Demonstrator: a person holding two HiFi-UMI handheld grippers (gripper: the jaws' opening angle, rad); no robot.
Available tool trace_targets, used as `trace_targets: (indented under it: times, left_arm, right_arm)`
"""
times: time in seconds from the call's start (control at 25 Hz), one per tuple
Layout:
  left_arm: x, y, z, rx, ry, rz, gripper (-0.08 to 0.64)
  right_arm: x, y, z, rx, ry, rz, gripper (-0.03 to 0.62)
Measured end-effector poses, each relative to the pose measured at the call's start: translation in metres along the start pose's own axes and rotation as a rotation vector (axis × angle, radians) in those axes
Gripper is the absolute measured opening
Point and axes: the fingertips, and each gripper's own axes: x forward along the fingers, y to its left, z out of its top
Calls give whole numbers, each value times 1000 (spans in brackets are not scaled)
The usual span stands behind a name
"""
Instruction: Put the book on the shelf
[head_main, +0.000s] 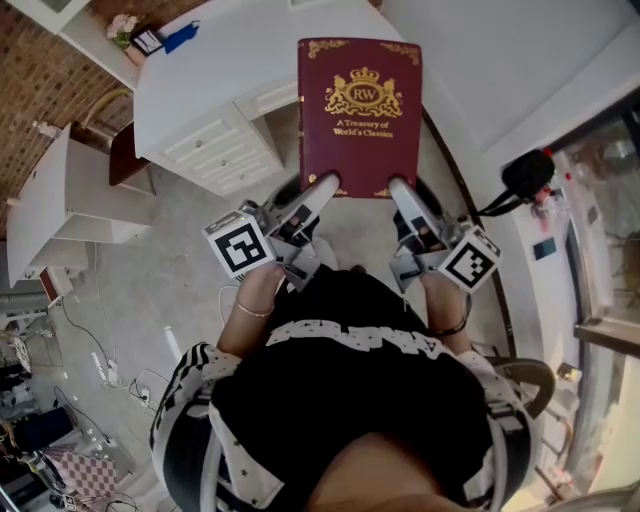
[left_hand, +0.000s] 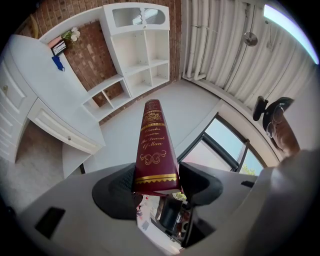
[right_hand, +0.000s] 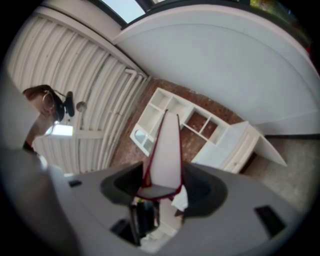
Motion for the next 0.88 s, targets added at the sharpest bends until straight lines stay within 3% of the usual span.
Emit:
trace_targets:
  times: [0.88]
  left_arm:
    - [6,4,-2,-3,14,-32,279]
  right_arm:
    - [-1,-3,2,-22,-36,-9,264]
